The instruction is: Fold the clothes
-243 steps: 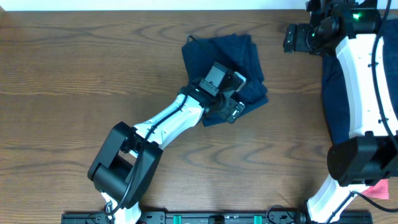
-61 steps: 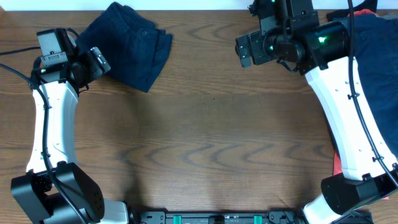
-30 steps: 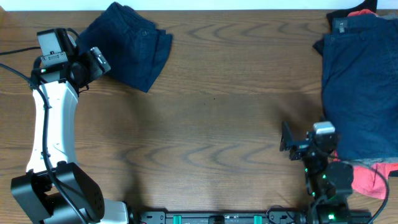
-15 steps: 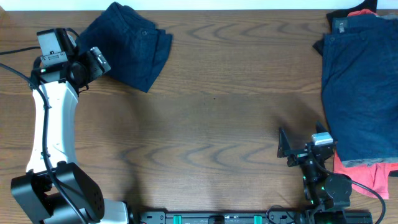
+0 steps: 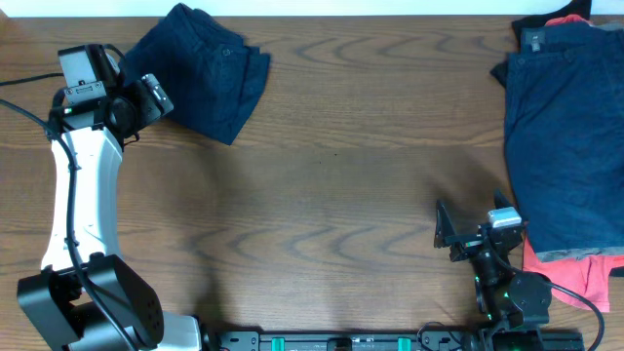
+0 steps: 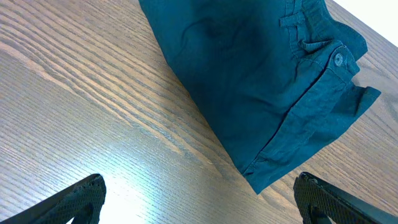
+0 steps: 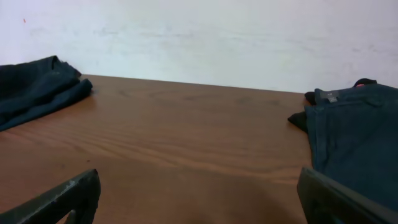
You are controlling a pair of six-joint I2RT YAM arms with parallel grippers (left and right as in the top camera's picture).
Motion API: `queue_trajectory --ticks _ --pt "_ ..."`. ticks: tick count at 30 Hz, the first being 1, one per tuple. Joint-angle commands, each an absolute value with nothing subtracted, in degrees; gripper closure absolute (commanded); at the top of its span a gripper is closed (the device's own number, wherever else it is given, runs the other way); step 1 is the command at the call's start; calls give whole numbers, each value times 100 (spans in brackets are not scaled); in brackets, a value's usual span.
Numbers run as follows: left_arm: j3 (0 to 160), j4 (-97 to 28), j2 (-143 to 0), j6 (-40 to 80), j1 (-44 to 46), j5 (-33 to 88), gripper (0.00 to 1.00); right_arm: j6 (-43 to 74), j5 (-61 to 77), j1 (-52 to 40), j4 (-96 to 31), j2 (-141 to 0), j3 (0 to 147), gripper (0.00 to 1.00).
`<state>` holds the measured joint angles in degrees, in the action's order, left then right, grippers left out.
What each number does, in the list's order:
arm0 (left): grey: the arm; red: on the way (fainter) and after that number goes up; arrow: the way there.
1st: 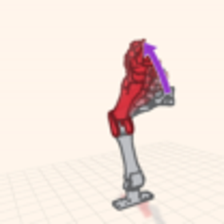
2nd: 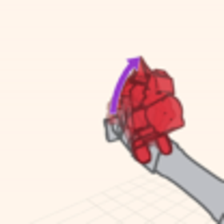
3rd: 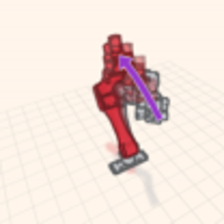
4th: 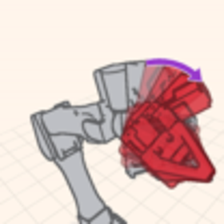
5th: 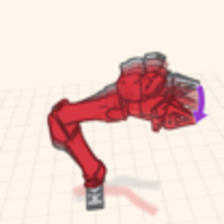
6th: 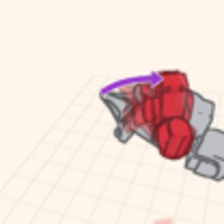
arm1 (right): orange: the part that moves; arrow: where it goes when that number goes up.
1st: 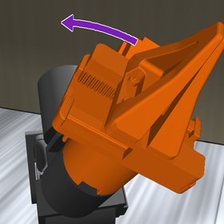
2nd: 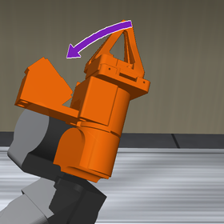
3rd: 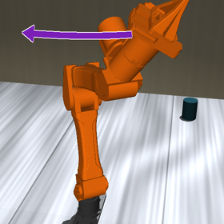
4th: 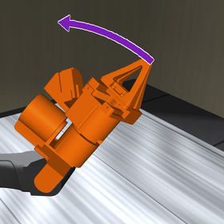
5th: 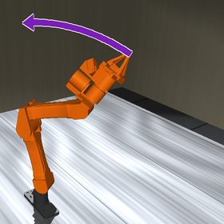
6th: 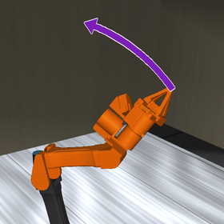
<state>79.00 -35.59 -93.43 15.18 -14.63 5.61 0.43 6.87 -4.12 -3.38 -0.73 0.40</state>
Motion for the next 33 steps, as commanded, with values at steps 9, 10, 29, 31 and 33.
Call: queue_trajectory --ticks 9,10,29,31,33 --pt "7931 -3579 -9354 1483 -1505 550 2 123 753 -305 -355 -38 32 1" --pt "7931 -3579 -9343 1485 -1505 550 2 123 753 -305 -355 -38 32 1" --pt "5948 -2399 -6403 523 -836 486 2 123 753 -305 -355 -38 32 1" --pt "5341 -2150 -5684 370 -760 486 2 123 753 -305 -355 -38 32 1" --pt "4766 -1946 -5011 364 -753 489 2 123 753 -305 -355 -38 32 1"
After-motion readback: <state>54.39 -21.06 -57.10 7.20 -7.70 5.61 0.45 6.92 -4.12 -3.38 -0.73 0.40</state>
